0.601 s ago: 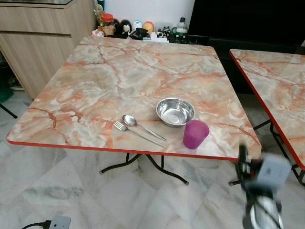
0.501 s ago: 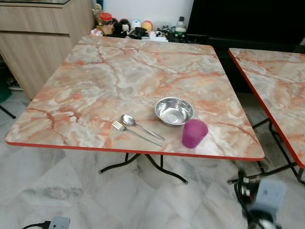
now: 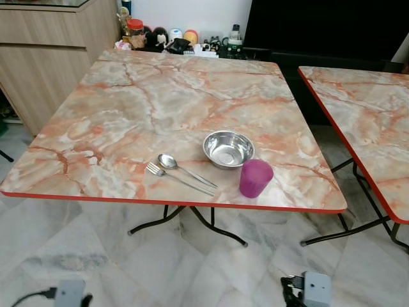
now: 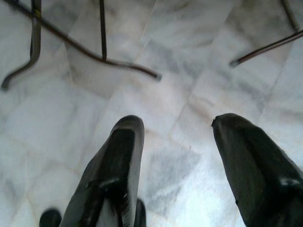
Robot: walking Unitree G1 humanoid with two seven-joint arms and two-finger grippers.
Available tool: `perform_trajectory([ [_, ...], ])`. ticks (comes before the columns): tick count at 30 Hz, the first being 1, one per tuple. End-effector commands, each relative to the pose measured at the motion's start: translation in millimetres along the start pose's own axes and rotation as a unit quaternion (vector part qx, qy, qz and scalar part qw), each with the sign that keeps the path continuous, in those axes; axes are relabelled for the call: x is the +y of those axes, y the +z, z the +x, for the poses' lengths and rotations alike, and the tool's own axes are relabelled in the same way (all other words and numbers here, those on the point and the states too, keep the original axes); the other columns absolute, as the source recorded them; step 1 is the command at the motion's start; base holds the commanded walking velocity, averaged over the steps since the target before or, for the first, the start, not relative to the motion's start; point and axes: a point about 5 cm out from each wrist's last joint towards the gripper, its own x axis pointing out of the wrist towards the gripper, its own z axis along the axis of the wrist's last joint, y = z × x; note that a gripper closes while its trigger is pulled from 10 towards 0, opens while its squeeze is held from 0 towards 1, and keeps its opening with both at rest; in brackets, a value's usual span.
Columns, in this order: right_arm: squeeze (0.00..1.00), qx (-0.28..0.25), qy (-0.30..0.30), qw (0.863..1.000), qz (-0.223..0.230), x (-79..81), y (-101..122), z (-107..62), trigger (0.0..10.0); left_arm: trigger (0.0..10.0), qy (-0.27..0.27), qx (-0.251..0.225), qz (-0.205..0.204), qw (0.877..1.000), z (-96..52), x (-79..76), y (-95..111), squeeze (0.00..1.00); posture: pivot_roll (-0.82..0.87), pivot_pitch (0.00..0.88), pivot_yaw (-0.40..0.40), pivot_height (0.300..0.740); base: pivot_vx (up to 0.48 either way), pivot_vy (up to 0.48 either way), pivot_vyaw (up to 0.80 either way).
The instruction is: Setting the table
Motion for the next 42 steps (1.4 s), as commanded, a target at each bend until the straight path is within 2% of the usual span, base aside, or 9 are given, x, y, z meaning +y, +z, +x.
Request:
perform_trajectory([
  [1,0.0,0.032,-0.006,0.999,0.006,-6.5,-18.5,0.3,10.0,10.0,0.002,-0.007,-0.006,1.0,-9.3,6.0,-6.0,0.0,0.15,0.11,-0.082,0.74,0.0,0.0,0.0],
  [5,0.0,0.081,-0.01,0.997,-0.011,-7.9,-35.7,4.6,10.0,10.0,-0.007,-0.045,-0.001,0.999,-24.9,10.9,-4.5,0.0,0.17,0.117,-0.081,0.74,0.0,0.0,0.0],
  [9,0.0,0.115,-0.006,0.993,-0.025,-6.4,-49.0,3.0,10.0,10.0,0.011,-0.075,0.011,0.997,-40.8,30.6,4.1,0.0,0.14,0.124,-0.073,0.74,0.0,0.0,0.0],
  [12,0.0,0.147,-0.009,0.988,-0.043,-10.6,-58.6,0.6,10.0,10.0,0.019,-0.127,0.009,0.992,-48.2,38.3,30.5,0.0,0.18,0.131,-0.079,0.74,0.0,0.0,0.0],
  [13,0.0,0.149,-0.016,0.988,-0.032,-12.4,-57.7,1.6,10.0,10.0,0.009,-0.205,-0.002,0.979,-48.0,34.3,77.7,0.0,0.2,0.133,-0.082,0.74,0.0,0.0,0.0],
  [20,0.0,0.125,-0.004,0.992,-0.018,-7.7,-47.4,7.0,10.0,10.0,-0.04,-0.286,0.007,0.957,-45.7,10.0,134.9,0.0,0.18,0.136,-0.079,0.74,0.0,0.0,0.0],
  [22,0.0,0.124,0.001,0.992,-0.016,-4.8,-46.8,7.7,10.0,10.0,-0.087,-0.318,0.015,0.944,-42.1,-15.7,160.3,0.0,0.17,0.135,-0.075,0.74,0.0,-0.227,0.0],
  [28,0.0,0.142,-0.008,0.99,-0.012,-7.7,-58.4,2.2,10.0,10.0,-0.134,-0.325,0.011,0.936,-42.7,-36.8,187.1,0.0,0.16,0.137,-0.072,0.74,0.0,-0.466,0.0],
  [42,0.0,0.155,-0.012,0.988,-0.014,-12.7,-64.9,-1.2,10.0,10.0,-0.173,-0.296,0.032,0.939,-41.5,-34.7,194.9,0.0,0.16,0.142,-0.077,0.74,0.0,-0.303,0.0],
])
